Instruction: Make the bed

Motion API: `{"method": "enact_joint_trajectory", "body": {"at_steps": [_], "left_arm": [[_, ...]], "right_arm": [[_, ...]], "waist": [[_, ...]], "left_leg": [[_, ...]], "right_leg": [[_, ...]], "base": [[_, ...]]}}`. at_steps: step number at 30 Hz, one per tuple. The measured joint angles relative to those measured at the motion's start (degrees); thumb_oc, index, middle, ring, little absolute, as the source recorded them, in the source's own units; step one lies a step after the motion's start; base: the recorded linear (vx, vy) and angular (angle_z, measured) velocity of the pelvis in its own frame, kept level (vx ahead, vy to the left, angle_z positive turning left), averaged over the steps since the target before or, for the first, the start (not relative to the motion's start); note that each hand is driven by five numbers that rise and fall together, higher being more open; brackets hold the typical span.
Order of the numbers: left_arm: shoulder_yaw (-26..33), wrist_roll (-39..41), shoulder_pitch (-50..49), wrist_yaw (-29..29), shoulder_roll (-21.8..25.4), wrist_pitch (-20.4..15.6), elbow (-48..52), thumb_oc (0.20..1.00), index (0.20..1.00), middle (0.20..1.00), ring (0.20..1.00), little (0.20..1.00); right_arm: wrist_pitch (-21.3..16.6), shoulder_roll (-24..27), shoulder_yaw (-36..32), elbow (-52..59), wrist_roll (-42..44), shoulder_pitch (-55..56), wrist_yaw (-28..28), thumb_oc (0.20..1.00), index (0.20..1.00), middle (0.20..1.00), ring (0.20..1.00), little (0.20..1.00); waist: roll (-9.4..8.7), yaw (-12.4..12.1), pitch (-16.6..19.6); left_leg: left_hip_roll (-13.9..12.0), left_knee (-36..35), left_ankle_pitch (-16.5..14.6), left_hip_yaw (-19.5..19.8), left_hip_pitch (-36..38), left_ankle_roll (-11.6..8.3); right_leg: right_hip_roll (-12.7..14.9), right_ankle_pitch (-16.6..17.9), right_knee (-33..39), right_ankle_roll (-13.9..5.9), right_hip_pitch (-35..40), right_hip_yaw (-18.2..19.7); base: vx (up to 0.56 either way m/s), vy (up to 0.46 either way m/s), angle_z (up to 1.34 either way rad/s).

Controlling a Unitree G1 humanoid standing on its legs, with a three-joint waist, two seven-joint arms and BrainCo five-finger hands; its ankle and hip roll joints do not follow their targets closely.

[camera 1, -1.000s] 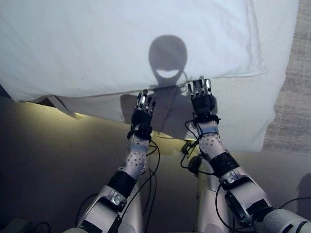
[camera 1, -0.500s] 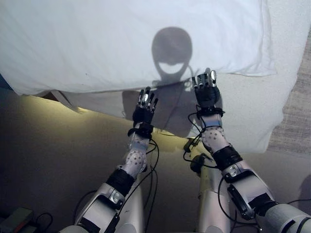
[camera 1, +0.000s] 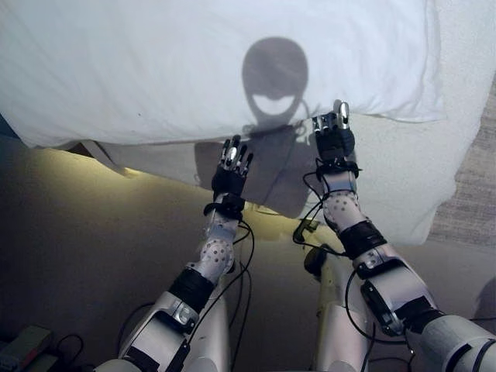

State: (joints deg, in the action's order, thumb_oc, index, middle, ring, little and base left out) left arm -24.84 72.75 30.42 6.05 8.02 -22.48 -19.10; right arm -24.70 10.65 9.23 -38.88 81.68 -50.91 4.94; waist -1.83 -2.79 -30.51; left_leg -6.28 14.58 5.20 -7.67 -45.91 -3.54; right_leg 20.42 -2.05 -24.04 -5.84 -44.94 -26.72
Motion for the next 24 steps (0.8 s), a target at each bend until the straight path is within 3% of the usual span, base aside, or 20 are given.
{"method": "enact_joint_trajectory", "body": {"at_steps": [8,24], "left_arm": [[-1.16,-0.04,-0.05,0.01,0.07,-0.46,0.08,1.000,1.000,1.000,1.000,1.000],[-3.40,-0.06,-0.34,-1.34,2.50,-0.29,0.15,1.000,1.000,1.000,1.000,1.000]], "right_arm": [[-0.66,1.69,-1.85,0.26,-0.07,-1.94,2.47,1.000,1.000,1.000,1.000,1.000],[-5.37,1.71,-2.35,7.50,-0.07,-2.47,1.19,1.000,1.000,1.000,1.000,1.000]], "waist": [[0.20,-0.51,-0.11],[0.20,-0.96,-0.11]], "left_leg": [[0.24,-0.14,0.03,0.02,-0.11,0.05],[0.23,0.02,0.04,-0.09,-0.72,0.08]], "right_leg": [[0.27,0.00,0.02,0.00,-0.20,0.01],[0.33,0.04,-0.02,0.03,-0.87,0.10]], "base": [[0.00,0.000,0.00],[0.00,0.000,0.00]]}}
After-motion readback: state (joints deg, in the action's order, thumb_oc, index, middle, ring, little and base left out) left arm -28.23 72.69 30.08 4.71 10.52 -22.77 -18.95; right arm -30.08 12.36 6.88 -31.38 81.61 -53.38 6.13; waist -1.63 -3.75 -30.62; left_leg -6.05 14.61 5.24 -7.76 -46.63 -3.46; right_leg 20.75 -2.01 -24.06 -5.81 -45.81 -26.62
